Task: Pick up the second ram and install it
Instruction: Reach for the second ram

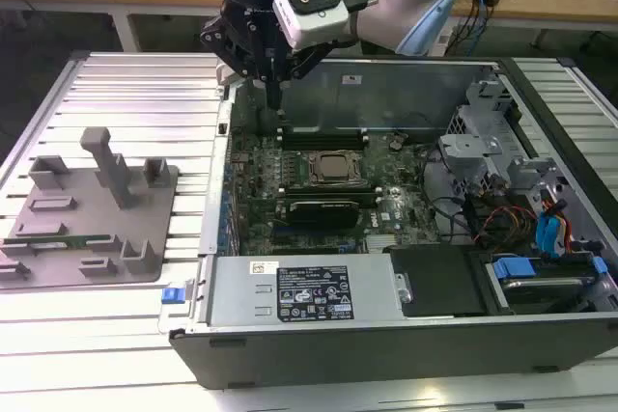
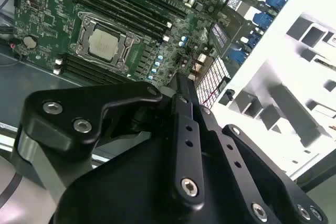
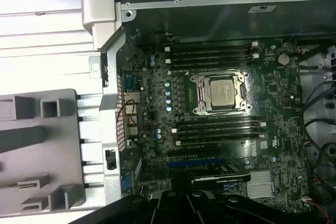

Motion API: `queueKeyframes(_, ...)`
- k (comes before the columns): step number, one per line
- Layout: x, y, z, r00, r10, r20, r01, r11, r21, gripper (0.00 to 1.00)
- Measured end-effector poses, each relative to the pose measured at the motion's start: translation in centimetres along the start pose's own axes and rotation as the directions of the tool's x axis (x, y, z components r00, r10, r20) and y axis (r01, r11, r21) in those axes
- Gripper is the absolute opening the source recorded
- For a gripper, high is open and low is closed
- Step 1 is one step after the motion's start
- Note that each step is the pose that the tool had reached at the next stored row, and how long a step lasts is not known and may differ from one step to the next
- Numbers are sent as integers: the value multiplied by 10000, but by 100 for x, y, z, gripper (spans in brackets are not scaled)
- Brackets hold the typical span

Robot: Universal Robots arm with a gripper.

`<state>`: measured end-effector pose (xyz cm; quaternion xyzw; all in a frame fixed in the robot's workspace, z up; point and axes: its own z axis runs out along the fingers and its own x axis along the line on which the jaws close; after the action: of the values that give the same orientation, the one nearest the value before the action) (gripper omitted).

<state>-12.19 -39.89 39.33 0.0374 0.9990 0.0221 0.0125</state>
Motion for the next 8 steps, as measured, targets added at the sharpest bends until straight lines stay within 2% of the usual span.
queueKeyframes(8, 5, 0, 0, 10000, 1, 0, -1, 10000, 0, 8)
